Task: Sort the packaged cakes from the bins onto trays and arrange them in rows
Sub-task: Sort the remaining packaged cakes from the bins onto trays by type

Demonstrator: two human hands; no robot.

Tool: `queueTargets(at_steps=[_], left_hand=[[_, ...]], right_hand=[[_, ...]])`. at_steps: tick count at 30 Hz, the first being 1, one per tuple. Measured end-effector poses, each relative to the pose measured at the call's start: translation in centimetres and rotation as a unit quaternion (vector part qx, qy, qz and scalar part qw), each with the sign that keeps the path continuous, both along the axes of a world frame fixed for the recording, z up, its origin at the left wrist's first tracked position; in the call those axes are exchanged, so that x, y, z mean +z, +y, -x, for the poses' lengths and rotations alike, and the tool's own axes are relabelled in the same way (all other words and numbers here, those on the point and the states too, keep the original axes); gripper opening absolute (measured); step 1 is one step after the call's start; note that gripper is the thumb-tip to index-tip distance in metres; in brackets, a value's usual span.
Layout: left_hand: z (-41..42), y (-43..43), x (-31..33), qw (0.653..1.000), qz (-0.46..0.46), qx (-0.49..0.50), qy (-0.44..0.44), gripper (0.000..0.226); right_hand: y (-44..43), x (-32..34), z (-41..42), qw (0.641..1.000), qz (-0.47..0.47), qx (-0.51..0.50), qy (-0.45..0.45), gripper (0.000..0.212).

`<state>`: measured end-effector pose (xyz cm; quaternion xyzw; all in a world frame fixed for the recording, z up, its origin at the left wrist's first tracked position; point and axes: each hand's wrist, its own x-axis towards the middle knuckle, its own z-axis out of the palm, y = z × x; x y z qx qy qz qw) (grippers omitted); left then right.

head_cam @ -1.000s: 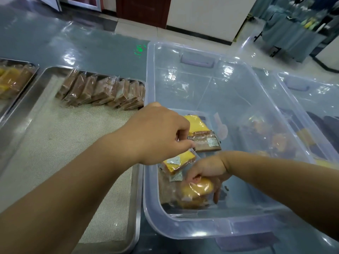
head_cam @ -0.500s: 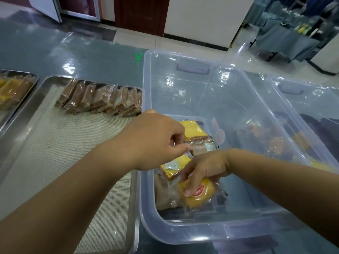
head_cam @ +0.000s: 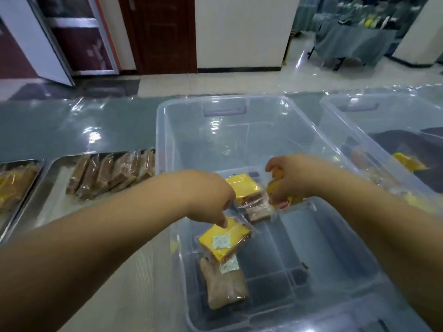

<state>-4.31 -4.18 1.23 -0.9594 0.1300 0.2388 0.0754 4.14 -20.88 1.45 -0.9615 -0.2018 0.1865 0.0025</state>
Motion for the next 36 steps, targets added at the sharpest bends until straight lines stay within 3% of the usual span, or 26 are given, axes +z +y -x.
queueTargets(at_steps=[2,4,7,10,19,22,24,29,32,36], left_hand=[[-2.2,-1.4,-1.1,0.998,-0.045,-0.030,0.039,0.047],[-4.0,-2.9,-2.7,0.991,-0.093,-0.070,0.070,0.048],[-5.9,-4.6,-6.1,0.971,-0.171,-0.100,0.134,0.053],[-6.5,-4.9,-8.7,0.967,-0.186,-0.065,0.160,0.058],[-6.2,-4.5,-12.6,0.973,-0.019,0.086,0.213,0.055],[-6.9,-4.2,-12.5,0.956,0.012,0.155,0.250,0.058],[-7.7,-3.9,-12.3,0.947,0.025,0.175,0.269,0.049],[-11.3,-1.2,-8.7,0.932,0.079,0.228,0.269,0.051],[-14.3,1.5,-6.4,0.913,0.158,0.310,0.212,0.044],[-16.8,2.9,-7.1,0.839,0.284,0.438,0.152,0.038]], right_hand=[[-0.4,-0.3,-0.4,1.000,0.013,-0.001,-0.020,0.094],[-0.6,-0.6,-0.7,0.999,0.025,-0.002,-0.037,0.103],[-0.9,-1.4,-1.1,0.998,0.041,-0.012,-0.049,0.100],[-1.4,-1.6,-1.4,0.997,0.047,-0.026,-0.057,0.095],[-1.7,-1.9,-1.9,0.998,0.028,-0.036,-0.053,0.075],[-2.0,-1.6,-1.8,0.998,0.014,-0.045,-0.043,0.069],[-2.1,-1.3,-1.8,0.998,0.004,-0.049,-0.037,0.067],[-2.1,-0.7,-1.7,0.998,0.007,-0.049,-0.033,0.072],[-2.0,-0.5,-1.5,0.998,0.011,-0.045,-0.033,0.073],[-1.8,-0.5,-1.2,0.999,0.012,-0.036,-0.035,0.067]])
